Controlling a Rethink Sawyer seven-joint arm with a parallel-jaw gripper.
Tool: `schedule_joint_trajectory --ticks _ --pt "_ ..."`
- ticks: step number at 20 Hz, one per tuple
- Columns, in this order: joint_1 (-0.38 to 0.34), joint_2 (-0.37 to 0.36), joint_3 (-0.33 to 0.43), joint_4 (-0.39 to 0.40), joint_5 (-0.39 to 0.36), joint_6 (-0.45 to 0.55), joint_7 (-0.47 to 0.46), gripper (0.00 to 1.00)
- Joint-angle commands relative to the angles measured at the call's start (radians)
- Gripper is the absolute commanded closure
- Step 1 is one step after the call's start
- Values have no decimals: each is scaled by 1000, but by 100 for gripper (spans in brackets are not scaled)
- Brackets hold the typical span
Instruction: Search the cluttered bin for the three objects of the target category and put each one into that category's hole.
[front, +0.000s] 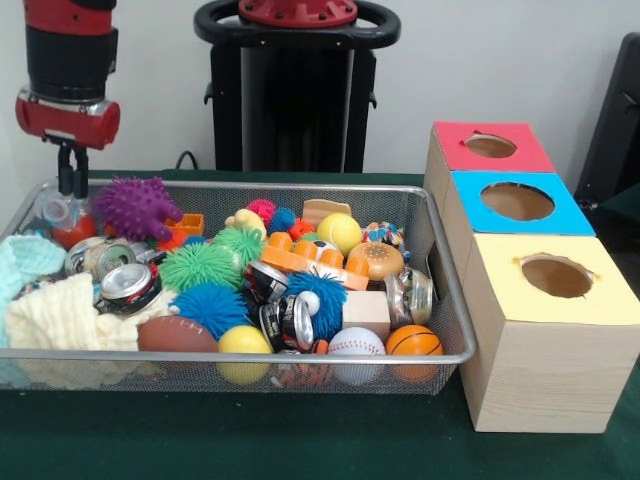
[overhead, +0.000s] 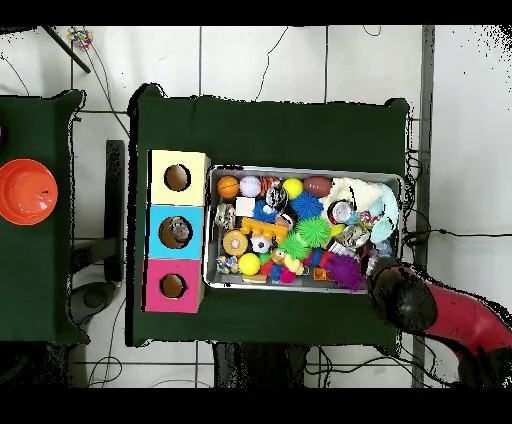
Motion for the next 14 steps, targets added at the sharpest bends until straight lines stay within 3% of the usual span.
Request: schedule_joint_trajectory --ticks 1,7,14 --pt "-31 -96 103 54 67 147 -26 100" --pt "-49 -132 216 70 135 139 -27 100" --pt "-38 -152 299 54 223 208 -30 100"
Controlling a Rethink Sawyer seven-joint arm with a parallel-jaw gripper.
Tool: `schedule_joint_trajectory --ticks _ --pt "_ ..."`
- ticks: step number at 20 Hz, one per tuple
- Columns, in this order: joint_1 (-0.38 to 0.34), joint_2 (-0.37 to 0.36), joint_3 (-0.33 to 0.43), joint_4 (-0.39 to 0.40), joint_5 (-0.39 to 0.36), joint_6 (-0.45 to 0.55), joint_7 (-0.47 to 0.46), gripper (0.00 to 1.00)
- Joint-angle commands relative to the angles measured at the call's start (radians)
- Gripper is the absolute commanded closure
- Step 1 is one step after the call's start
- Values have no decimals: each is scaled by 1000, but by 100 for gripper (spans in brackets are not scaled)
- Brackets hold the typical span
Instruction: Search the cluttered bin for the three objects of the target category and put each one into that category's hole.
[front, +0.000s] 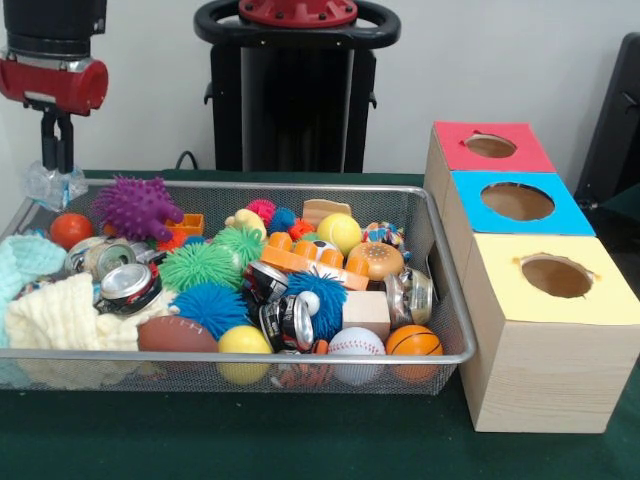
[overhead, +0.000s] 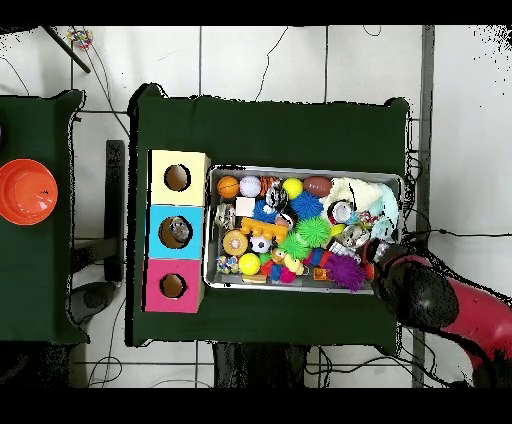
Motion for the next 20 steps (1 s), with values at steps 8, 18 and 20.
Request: schedule_joint_trajectory --ticks 8,18,20 --pt "150 -157 152 -19 227 388 42 100" --pt "351 -222 24 -146 228 569 195 100" --pt "387 -234 -3 -179 212 609 222 100"
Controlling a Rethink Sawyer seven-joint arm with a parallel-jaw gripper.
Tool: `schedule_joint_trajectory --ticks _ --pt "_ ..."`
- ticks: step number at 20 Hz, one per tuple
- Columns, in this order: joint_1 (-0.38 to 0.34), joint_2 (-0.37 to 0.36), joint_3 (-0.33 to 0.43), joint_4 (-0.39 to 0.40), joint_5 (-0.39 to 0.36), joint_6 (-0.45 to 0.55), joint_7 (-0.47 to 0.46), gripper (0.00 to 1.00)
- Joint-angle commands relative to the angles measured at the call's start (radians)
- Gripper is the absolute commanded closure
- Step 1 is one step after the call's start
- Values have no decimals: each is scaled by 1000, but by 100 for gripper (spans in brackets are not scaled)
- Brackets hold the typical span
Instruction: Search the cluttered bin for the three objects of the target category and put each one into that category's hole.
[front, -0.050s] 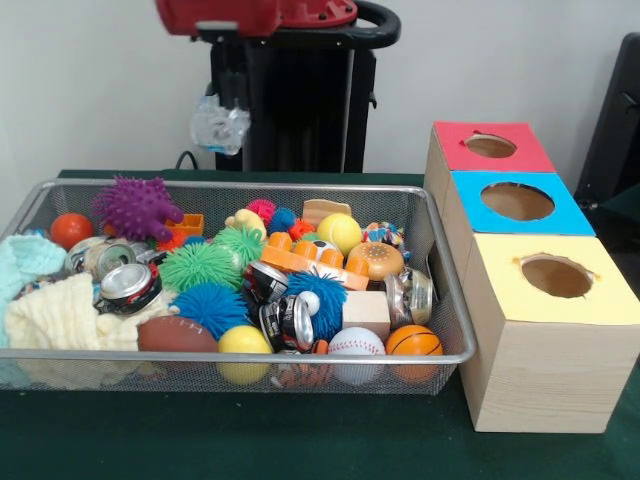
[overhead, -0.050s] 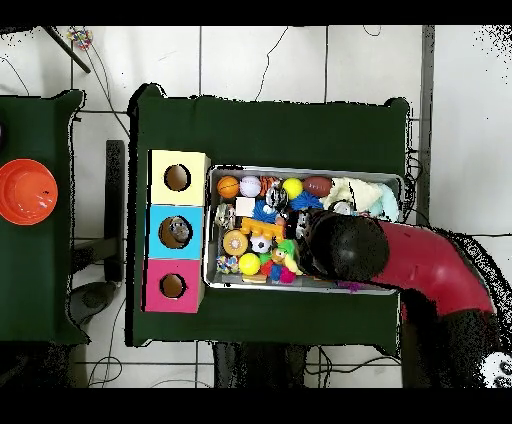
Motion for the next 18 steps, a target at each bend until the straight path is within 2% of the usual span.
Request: schedule_joint_trajectory --ticks 1,4,11,14,18 --pt "99 -68 -76 -134 1 195 233 100" --pt "146 -73 -95 -220 -12 299 256 100" --pt "209 27 -68 -469 16 486 249 100" --pt "236 59 -72 -518 21 510 267 100" --pt "266 68 -86 -553 28 537 280 100"
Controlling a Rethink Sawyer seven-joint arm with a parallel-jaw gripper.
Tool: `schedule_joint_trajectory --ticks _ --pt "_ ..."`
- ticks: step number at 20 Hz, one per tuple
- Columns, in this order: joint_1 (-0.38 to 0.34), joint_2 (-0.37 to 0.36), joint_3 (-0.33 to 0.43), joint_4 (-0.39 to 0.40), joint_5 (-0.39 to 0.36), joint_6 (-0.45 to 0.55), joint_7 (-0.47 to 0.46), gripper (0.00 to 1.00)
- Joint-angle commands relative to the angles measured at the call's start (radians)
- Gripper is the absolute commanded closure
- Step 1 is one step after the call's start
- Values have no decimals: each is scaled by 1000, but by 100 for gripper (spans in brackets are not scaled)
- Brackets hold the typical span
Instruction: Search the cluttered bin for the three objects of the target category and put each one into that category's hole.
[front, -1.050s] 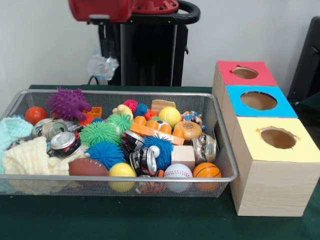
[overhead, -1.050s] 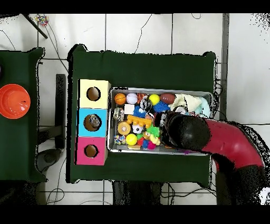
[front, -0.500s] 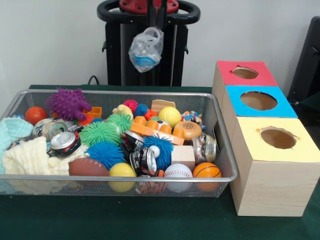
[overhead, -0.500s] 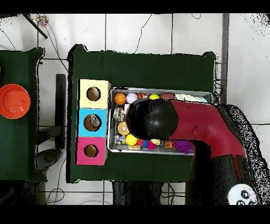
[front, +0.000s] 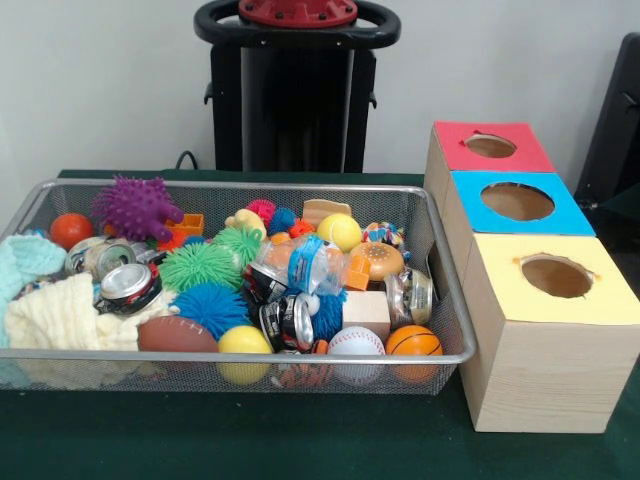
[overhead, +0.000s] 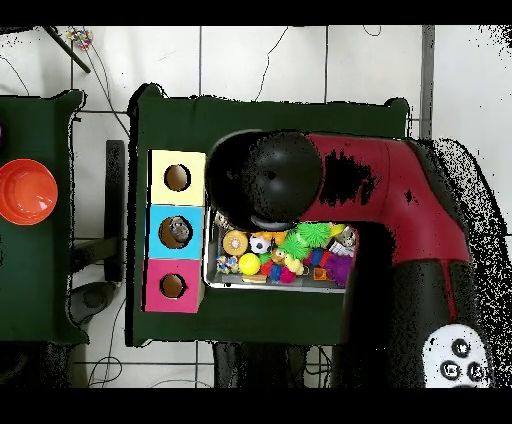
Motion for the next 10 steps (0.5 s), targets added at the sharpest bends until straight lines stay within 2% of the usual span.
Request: schedule_joint_trajectory --ticks 1,5,10 --pt "36 63 -35 -161 24 122 272 100" --pt "43 21 -51 -94 57 83 237 100" --pt "34 36 -67 -99 52 55 198 100"
